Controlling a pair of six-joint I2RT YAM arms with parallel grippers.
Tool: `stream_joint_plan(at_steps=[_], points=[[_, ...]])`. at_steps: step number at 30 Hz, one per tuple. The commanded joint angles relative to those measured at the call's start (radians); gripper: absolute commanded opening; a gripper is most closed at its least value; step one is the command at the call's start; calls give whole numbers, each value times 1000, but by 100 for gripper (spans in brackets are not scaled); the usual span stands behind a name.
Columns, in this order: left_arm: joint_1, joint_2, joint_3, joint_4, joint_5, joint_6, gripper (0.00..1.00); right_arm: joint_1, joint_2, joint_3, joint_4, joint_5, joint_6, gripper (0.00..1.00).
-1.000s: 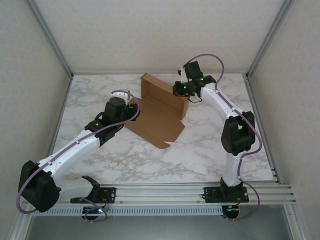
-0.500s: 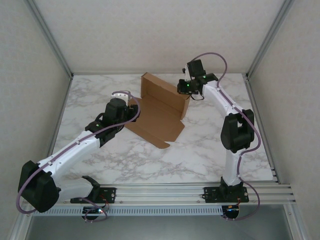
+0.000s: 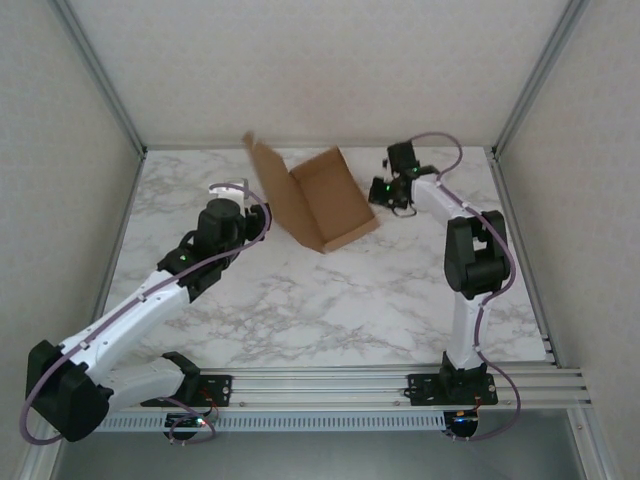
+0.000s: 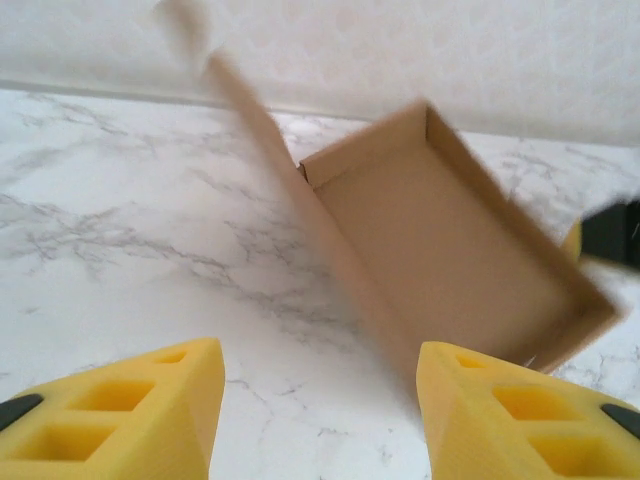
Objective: Fold the paper box
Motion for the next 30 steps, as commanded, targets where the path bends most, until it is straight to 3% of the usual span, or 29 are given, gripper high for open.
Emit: stream_joint_plan(at_steps=[1,5,9,12,15,16,22,26,30], points=[[-9,-102,12,27,-88,5,54,155,-96,-173,70,-78,59,17],[-9,-216,-17,81,-149,24,54,246,-190,-276,89,-102,67,20],[-9,-254,-57,121,-176,31,55,233,-233,-230,58,58,11,29],[-9,-237,-65,124,-173,33,55,230,-198,-123,57,191,-44,50],[-9,-219,-61,118,-165,34,55,221,-77,62,24,321,-147,76],[-9,-217,-63,118,-164,35,55,211,-20,140,-2,338,-183,79],[-9,-217,-89,130,-165,40,55,165,263,535,-125,321,-352,88],[-9,-209,-91,138,-155,43,55,122,408,706,-192,183,-368,87],[-8,-199,-92,139,-147,43,55,104,522,827,-245,122,-371,82]])
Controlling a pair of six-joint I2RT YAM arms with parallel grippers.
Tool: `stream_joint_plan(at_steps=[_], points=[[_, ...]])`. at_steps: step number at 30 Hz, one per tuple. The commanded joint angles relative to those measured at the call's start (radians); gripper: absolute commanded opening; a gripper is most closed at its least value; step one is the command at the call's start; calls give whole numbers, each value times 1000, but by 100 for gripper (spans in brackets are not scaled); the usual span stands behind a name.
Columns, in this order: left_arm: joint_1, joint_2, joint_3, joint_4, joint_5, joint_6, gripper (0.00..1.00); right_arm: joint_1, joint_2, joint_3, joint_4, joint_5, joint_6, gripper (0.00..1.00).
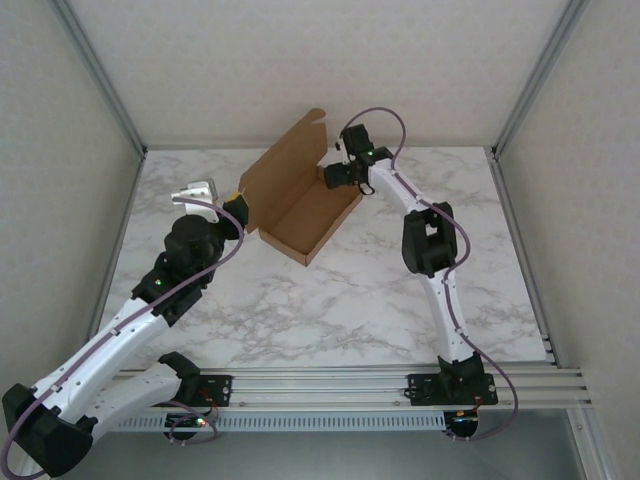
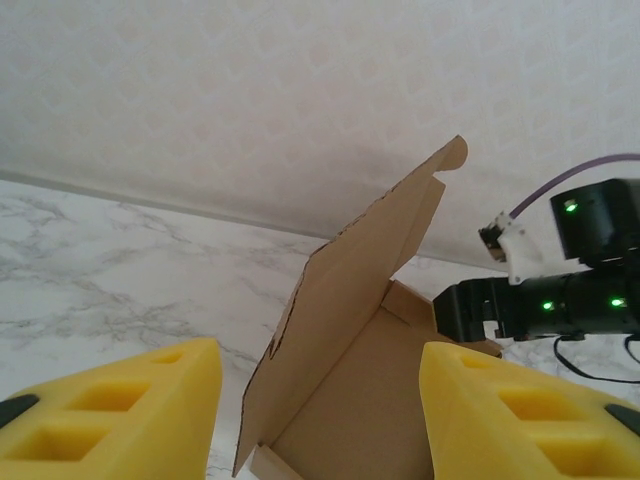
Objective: Fold the paper box
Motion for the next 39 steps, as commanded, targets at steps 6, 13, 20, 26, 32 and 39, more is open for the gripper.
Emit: stream_joint_plan(at_steps=[6,13,20,26,32,39], points=[[-9,12,-7,22,14,13,55,-6,41,11,-69,-112,-4,57],[-9,9,-4,19,34,2,56,26,-168,-387,105,32,48,40],[-9,12,2,17,62,-16,56,63,-354,-720,211,171,132,26],[-9,11,4,8,65,-19,56,91,-493,-933,216,259,224,27],[-9,14,5,11,71,-23,56,82,-546,-942,212,217,164,56],[-9,7,4,6,54,-17,56,68,-495,-766,98,168,219,48]])
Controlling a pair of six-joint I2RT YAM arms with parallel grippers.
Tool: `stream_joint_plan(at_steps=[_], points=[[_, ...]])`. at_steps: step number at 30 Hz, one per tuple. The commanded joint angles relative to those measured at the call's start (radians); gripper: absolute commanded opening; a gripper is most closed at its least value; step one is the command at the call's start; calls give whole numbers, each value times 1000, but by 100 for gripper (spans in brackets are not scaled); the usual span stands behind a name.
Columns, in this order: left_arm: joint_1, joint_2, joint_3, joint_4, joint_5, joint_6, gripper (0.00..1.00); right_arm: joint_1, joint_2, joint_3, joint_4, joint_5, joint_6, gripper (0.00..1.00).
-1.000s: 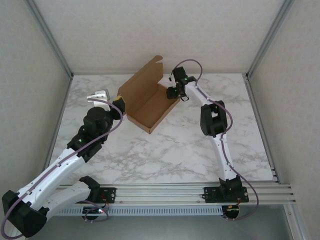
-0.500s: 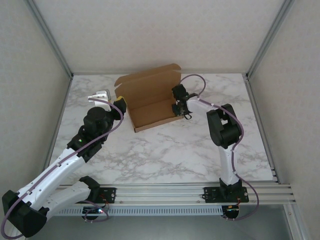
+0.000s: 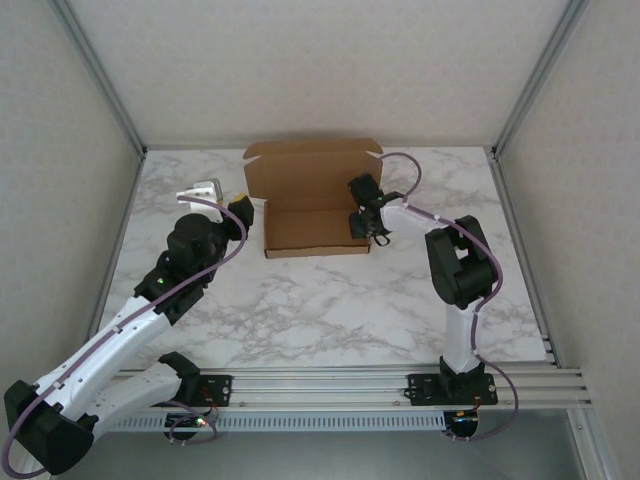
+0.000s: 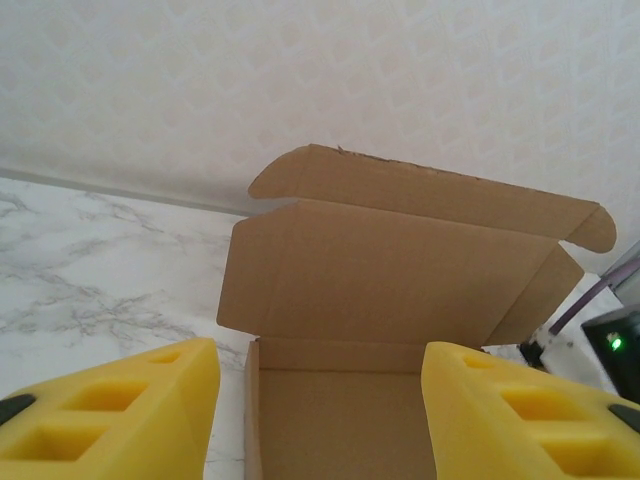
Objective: Fold the paper box
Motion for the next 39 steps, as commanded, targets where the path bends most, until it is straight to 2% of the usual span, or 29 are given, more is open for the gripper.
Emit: stream_joint_plan(at_steps=[1,6,16,23,26,31,36,39], points=[[-9,-11,4,1,-7,-4,56,-7,27,119,-84,-6,39,46],[-9,-16,1,2,-14,-3,58,-8,87,175,-140,37,52,39],[-9,-16,-3,5,-16,-3,58,-7,100,189,-157,68,37,39],[-8,-14,-4,5,-17,-3,58,-8,163,221,-177,83,31,35],[-9,-11,-4,3,-19,-3,58,-8,187,238,-186,101,31,29],[-9,-11,-7,5,-29,-1,58,-2,204,262,-212,166,-2,8],[-9,-4,-6,7,-29,-3,58,15,211,276,-258,301,-45,4],[-9,-2,-6,7,-29,-4,58,20,219,269,-268,321,-32,3]])
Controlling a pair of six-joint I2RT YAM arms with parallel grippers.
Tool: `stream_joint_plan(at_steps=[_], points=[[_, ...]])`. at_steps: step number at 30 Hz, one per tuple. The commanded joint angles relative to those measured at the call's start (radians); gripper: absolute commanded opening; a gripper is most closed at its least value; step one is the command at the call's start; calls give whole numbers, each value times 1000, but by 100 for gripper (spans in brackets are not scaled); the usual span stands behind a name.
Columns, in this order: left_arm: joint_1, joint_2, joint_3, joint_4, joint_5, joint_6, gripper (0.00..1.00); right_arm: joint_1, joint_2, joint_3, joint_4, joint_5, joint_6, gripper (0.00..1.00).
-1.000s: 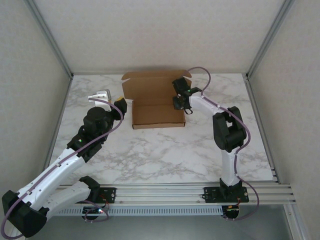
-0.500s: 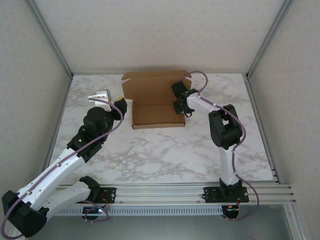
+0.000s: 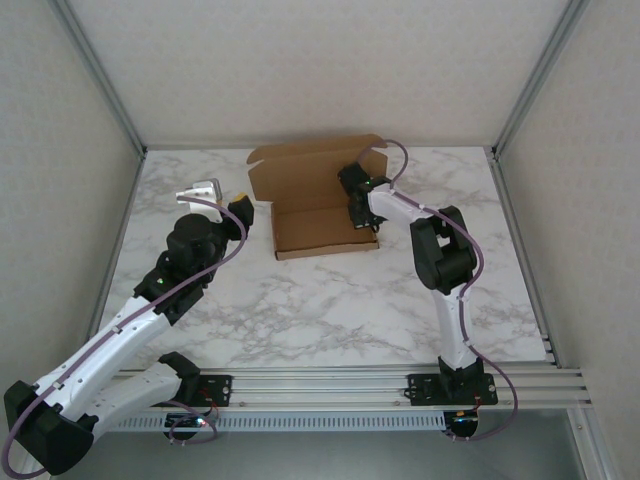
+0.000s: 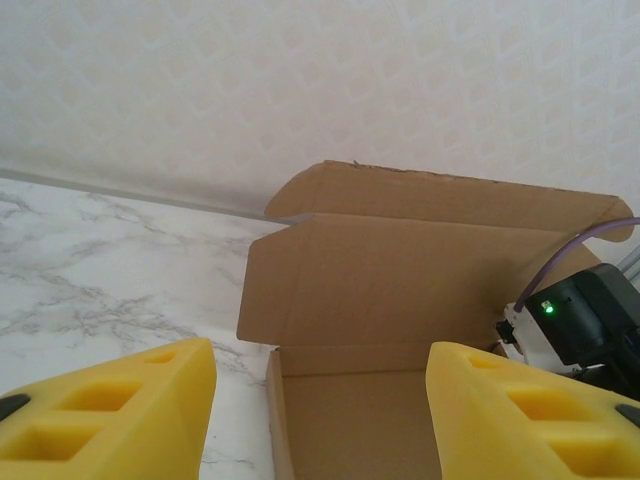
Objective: Fold the paper box
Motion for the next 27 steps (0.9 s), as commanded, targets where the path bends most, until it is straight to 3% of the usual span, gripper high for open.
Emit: stream_joint_plan(at_steps=[1,7,11,14,21,23,24,27], points=[[-9,2,-7,8,-22,-4,58,10,34,8,-67,95,-13,4],[-9,7,-11,15,-38,-7,59,-2,-63,-104,51,-33,25,16],[-9,16,-12,35,-33,0,59,-15,-243,-261,228,-158,9,49],[-9,17,-16,66,-28,7,60,-30,-384,-373,356,-229,1,63],[1,86,26,128,-71,-10,60,-63,-710,-639,760,-315,-57,66],[4,96,-11,248,-115,5,62,-74,-748,-704,933,-387,-146,73],[7,102,-33,310,-120,14,65,-72,-741,-707,954,-424,-204,76],[37,165,-88,519,-185,-85,67,-69,-687,-558,723,-447,-331,72]])
